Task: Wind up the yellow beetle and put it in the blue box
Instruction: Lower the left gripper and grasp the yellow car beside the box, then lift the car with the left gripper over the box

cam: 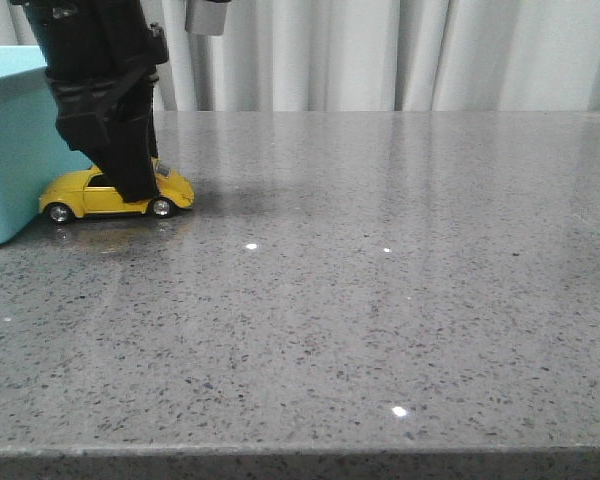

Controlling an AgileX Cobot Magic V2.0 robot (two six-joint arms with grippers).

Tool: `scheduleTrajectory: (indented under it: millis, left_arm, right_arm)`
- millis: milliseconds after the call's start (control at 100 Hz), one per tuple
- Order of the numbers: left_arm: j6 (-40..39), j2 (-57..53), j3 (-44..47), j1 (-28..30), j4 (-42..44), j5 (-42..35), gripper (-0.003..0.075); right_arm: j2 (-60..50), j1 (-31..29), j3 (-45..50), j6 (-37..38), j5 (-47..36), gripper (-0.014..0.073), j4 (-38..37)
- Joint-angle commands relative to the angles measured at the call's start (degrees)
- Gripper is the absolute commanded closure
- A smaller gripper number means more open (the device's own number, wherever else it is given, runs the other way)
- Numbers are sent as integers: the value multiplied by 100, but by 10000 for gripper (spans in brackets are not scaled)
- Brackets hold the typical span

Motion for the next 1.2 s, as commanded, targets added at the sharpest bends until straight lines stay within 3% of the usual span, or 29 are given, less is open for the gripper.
scheduleTrajectory:
  millis: [0,180,380,600,690,840,1000,1190]
  left_arm:
    - [-1,-256,-159,-3,-40,2,503]
    - [-1,-256,-296,-13,-197,-48,511]
    - [-46,-318,-1095,-13,-858,-140,511]
    - [-1414,-608,-2166,133,-711,-322,511]
    - [-2122,-753,-2412,420,-654,-322,511]
    - [-4016,-973,-2448,1245,-502,-264,511]
    - [-4548,-934,-2383,2072,-502,212,511]
    - [-4651,-935,-1738,2553,-502,216,511]
  right_arm:
    - [-91,4,-144,-70,-329,106,-20]
    - [-91,4,-144,-70,-329,106,50]
    - [-91,4,-144,-70,-330,106,51]
    - [-91,4,-144,-70,-383,106,51]
    - [-91,4,-144,-70,-409,106,51]
    - [-91,4,-144,-70,-416,106,51]
    - [-91,4,-144,-70,-416,106,51]
    - [-91,4,-144,-70,-422,106,51]
